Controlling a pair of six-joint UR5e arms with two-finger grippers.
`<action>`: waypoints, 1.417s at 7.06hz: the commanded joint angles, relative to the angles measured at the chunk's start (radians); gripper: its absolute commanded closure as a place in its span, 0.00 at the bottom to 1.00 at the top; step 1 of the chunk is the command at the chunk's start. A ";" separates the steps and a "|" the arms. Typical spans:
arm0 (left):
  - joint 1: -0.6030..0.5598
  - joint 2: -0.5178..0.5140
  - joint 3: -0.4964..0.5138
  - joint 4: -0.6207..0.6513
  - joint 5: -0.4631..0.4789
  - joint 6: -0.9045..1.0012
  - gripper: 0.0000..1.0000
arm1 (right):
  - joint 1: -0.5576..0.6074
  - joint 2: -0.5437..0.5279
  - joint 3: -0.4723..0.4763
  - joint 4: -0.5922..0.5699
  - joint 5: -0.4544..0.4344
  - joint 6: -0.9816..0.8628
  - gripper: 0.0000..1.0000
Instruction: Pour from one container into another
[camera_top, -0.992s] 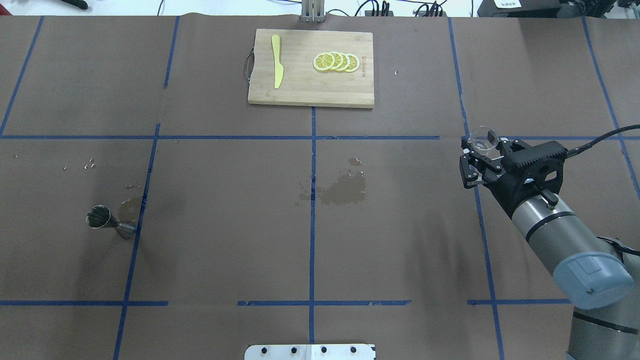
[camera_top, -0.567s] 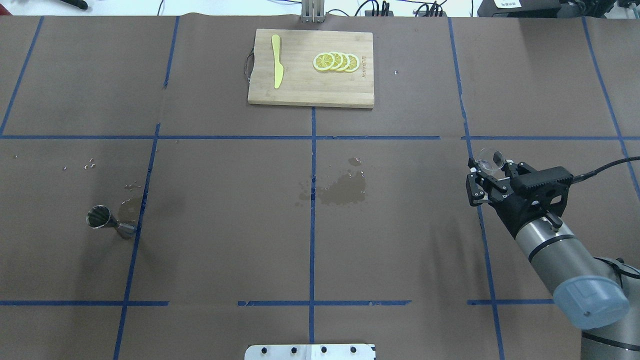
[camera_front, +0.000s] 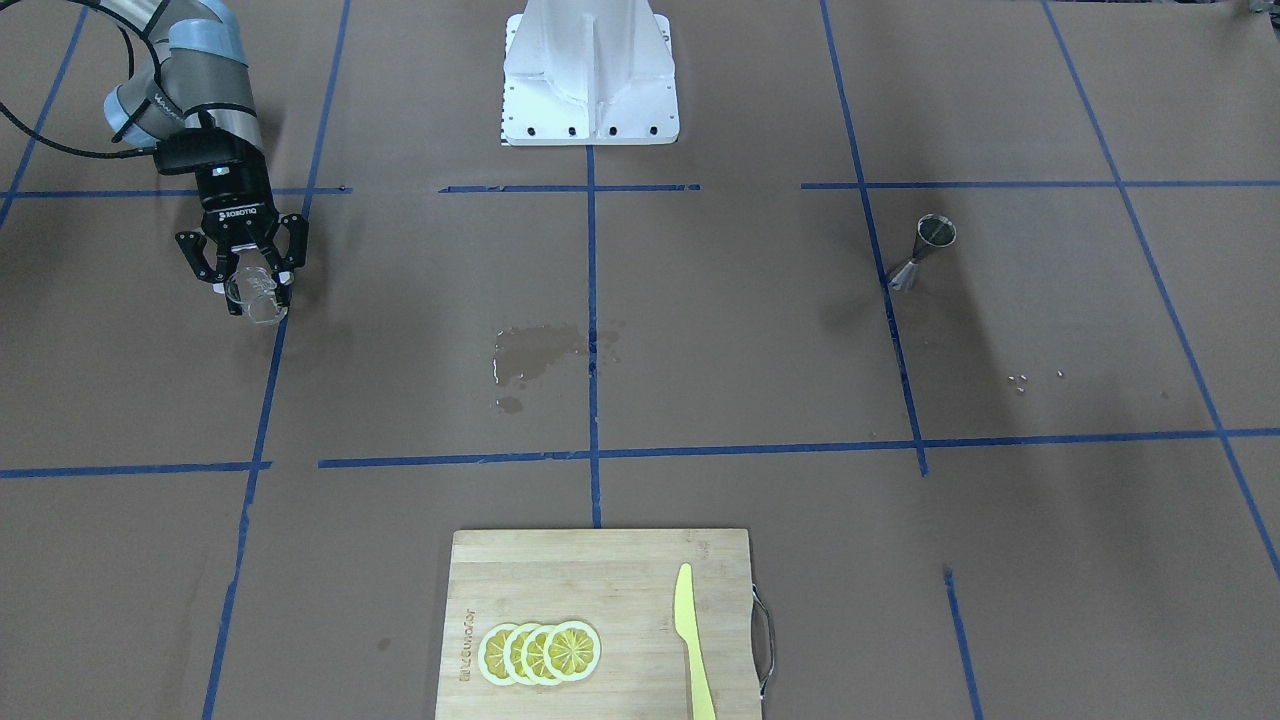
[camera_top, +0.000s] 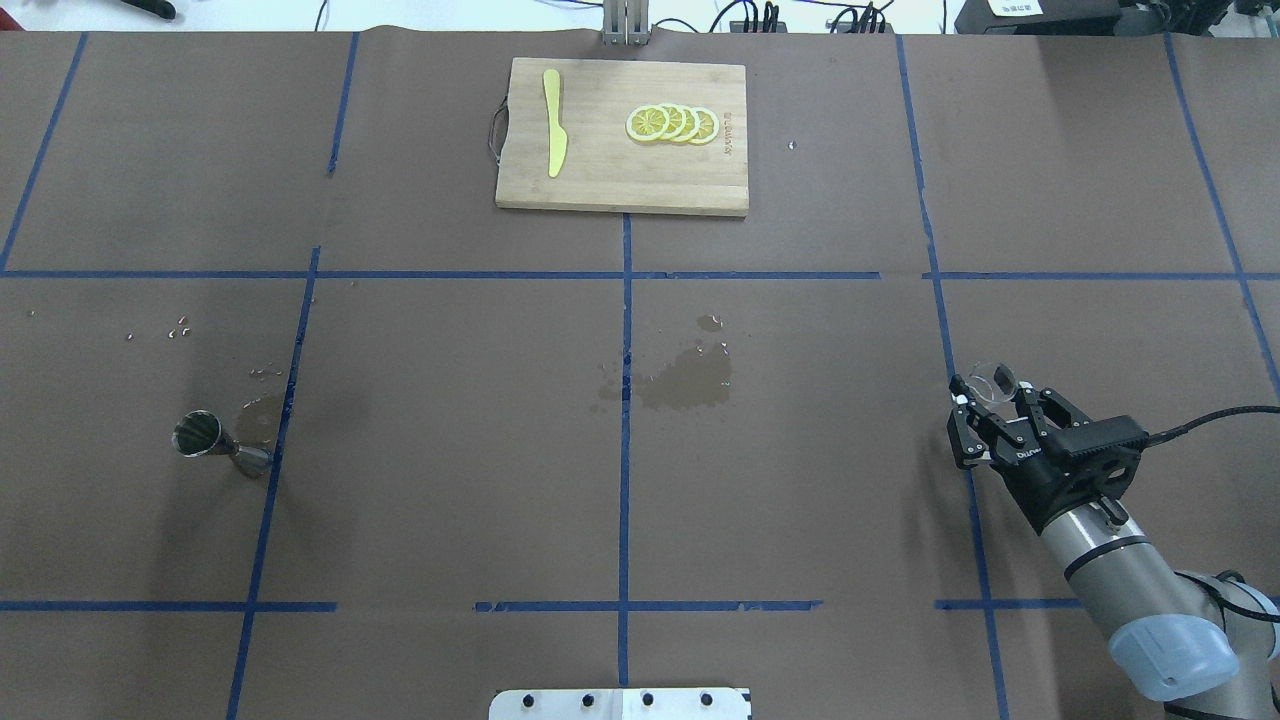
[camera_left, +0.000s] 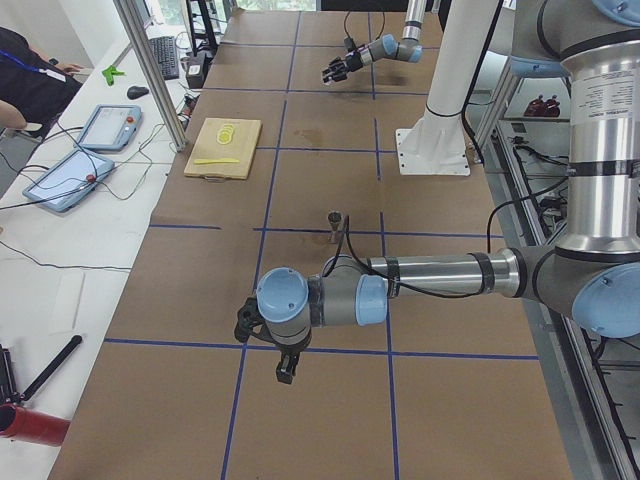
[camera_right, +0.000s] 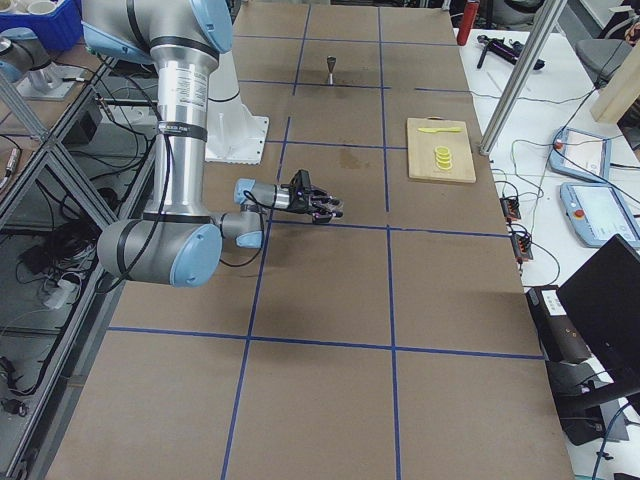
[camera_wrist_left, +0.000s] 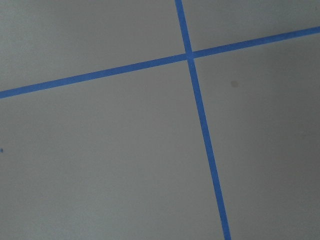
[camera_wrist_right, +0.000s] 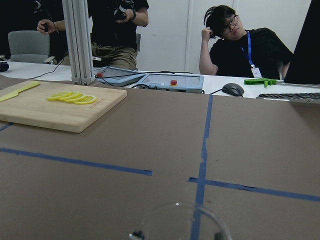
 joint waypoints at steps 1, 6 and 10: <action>0.000 0.000 0.000 0.000 0.000 0.000 0.00 | -0.011 0.007 -0.045 0.013 -0.005 -0.004 1.00; 0.000 0.000 0.000 0.000 0.000 0.000 0.00 | -0.013 0.013 -0.073 0.014 0.001 -0.008 0.90; 0.000 0.000 -0.006 0.002 0.000 0.000 0.00 | -0.013 0.030 -0.076 0.016 0.001 -0.007 0.00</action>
